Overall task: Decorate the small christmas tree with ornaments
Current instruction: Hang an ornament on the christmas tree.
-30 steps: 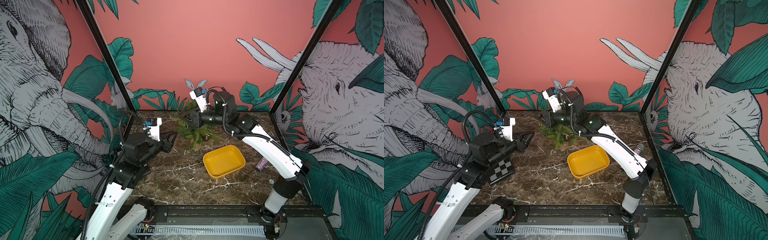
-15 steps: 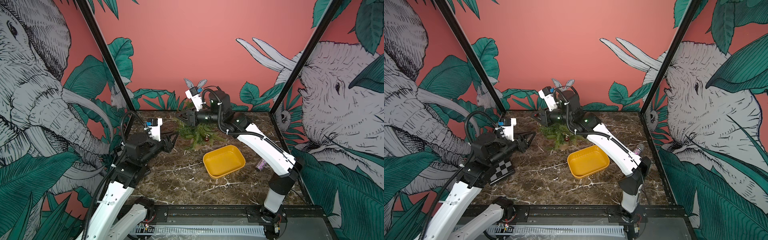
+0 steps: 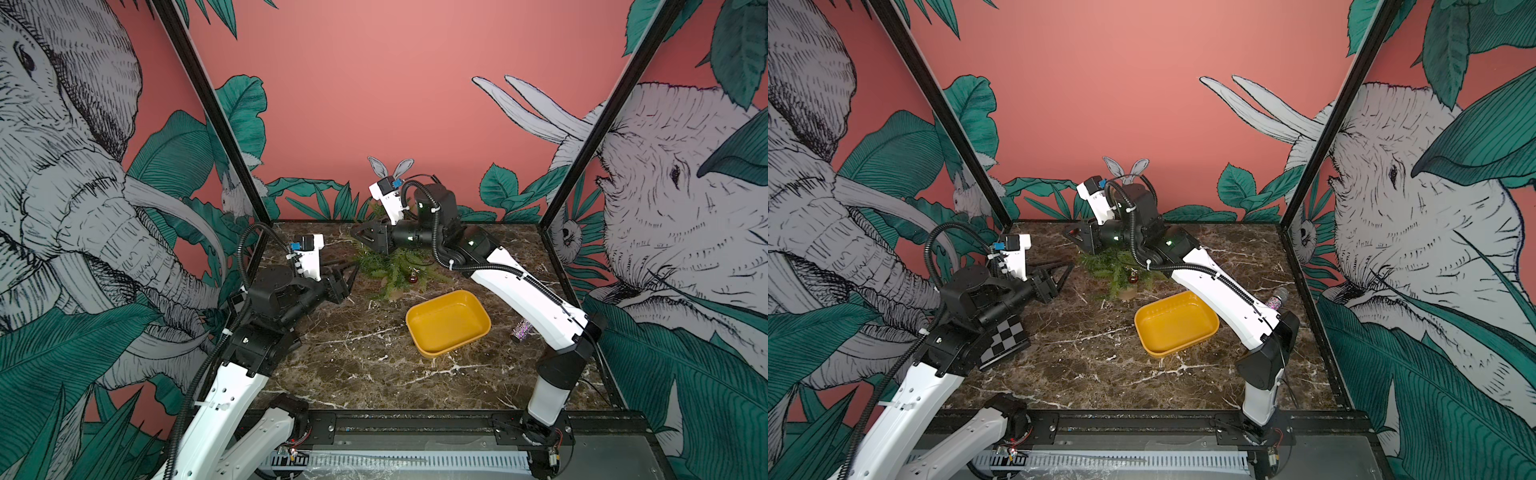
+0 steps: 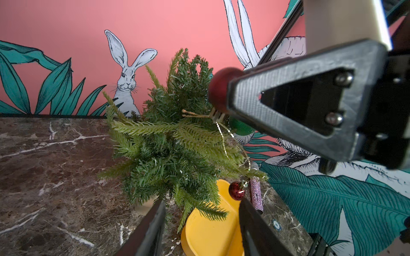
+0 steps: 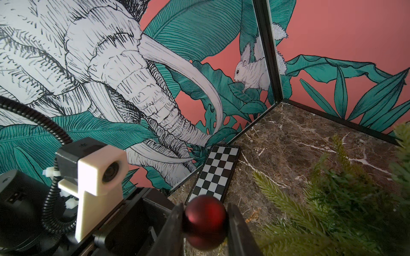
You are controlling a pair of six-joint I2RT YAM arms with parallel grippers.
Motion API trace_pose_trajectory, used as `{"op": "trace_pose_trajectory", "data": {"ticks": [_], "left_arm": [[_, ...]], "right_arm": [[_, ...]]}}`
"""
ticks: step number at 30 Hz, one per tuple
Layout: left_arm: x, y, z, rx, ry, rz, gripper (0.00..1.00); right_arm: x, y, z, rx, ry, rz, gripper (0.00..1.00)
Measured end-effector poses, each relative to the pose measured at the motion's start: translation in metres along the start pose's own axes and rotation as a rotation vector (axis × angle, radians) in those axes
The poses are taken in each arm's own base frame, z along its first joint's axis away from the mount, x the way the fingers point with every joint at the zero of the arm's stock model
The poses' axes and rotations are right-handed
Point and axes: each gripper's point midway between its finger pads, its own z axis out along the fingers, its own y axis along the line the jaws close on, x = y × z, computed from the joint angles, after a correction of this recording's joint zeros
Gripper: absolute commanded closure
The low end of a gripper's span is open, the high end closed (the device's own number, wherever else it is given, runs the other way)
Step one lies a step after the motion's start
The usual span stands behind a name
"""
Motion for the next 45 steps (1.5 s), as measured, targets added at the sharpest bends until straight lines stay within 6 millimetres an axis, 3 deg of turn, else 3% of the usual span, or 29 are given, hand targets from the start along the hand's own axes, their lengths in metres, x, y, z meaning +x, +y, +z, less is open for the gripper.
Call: {"op": "trace_pose_trajectory", "data": {"ticks": [7,11,14,23,32,40,45], "left_arm": [[-0.008,-0.008,0.002,0.043,-0.030,-0.010,0.39],[-0.011,-0.010,0.005,0.060,-0.039,-0.019,0.45],[-0.011,-0.010,0.006,0.064,-0.042,-0.027,0.51],[-0.009,-0.009,0.006,0.069,-0.054,-0.041,0.56],[-0.010,-0.011,0.016,0.101,-0.062,-0.069,0.55],[-0.006,-0.008,0.024,0.109,-0.050,-0.087,0.50],[-0.006,-0.007,0.025,0.108,-0.052,-0.084,0.55]], "right_arm": [[0.013,-0.008,0.006,0.009,0.019,0.011,0.73],[0.015,-0.008,0.003,0.007,0.011,0.008,0.73],[0.011,-0.004,-0.003,-0.001,-0.008,0.002,0.73],[-0.006,0.012,-0.019,-0.041,-0.085,-0.016,0.72],[-0.004,0.007,-0.016,-0.045,-0.090,-0.012,0.72],[0.008,-0.011,-0.009,-0.031,-0.096,0.013,0.72],[0.007,-0.011,-0.012,-0.037,-0.118,0.014,0.72]]}}
